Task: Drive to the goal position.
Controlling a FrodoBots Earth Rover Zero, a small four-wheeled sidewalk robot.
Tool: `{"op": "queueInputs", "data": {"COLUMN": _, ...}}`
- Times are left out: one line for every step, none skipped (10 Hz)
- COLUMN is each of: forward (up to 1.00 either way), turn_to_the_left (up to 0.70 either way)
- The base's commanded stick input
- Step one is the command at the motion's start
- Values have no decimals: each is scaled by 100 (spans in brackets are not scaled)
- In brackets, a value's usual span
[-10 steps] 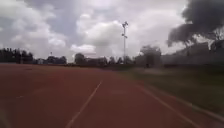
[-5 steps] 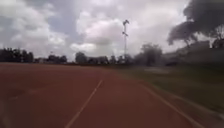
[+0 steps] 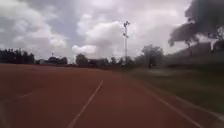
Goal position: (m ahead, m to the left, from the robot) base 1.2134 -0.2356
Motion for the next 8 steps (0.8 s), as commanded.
{"op": "queueInputs", "data": {"forward": 70, "turn_to_the_left": 0}}
{"op": "queueInputs", "data": {"forward": 70, "turn_to_the_left": 0}}
{"op": "queueInputs", "data": {"forward": 70, "turn_to_the_left": 0}}
{"op": "queueInputs", "data": {"forward": 70, "turn_to_the_left": 0}}
{"op": "queueInputs", "data": {"forward": 70, "turn_to_the_left": 0}}
{"op": "queueInputs", "data": {"forward": 70, "turn_to_the_left": 0}}
{"op": "queueInputs", "data": {"forward": 70, "turn_to_the_left": 0}}
{"op": "queueInputs", "data": {"forward": 70, "turn_to_the_left": 0}}
